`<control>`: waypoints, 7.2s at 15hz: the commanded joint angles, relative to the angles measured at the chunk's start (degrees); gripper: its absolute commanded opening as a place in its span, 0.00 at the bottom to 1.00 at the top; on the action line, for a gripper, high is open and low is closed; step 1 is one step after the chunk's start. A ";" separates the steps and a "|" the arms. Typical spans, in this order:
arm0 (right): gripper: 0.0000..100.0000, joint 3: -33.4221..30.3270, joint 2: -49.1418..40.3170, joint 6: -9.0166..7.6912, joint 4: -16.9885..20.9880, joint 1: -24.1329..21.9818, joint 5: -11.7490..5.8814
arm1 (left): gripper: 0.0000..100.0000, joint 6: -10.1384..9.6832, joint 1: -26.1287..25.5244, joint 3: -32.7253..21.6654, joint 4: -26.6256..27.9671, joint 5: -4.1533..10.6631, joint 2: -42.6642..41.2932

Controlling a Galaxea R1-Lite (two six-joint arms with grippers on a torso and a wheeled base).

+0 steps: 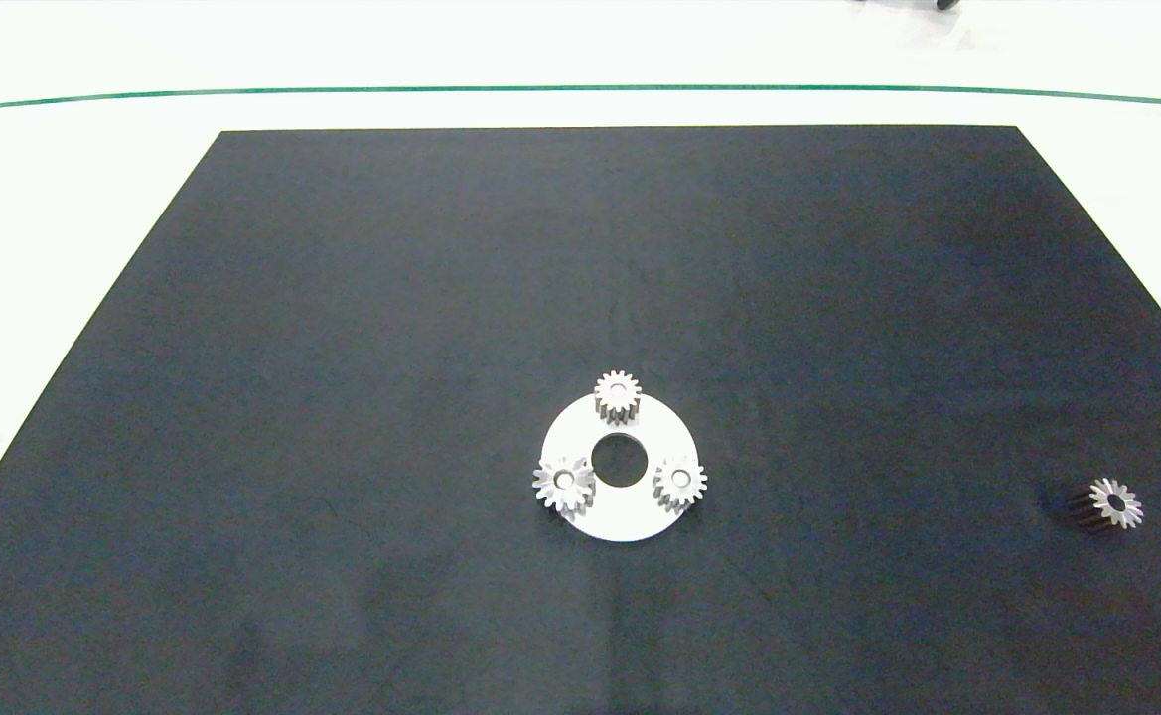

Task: Remove an incorrectly installed larger gear and replace it with the correct smaller gear

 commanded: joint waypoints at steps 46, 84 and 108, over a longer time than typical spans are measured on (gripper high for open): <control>1.00 -13.26 26.44 0.14 -0.01 0.57 0.02 | 1.00 10.52 -45.20 -10.32 -55.04 7.92 80.49; 1.00 -12.12 26.09 0.40 -0.19 0.66 0.19 | 0.50 11.14 -45.20 -14.01 -58.99 10.30 87.52; 1.00 -12.12 26.00 0.22 -0.19 0.66 0.19 | 0.28 9.12 -45.73 -16.21 -55.30 10.30 86.29</control>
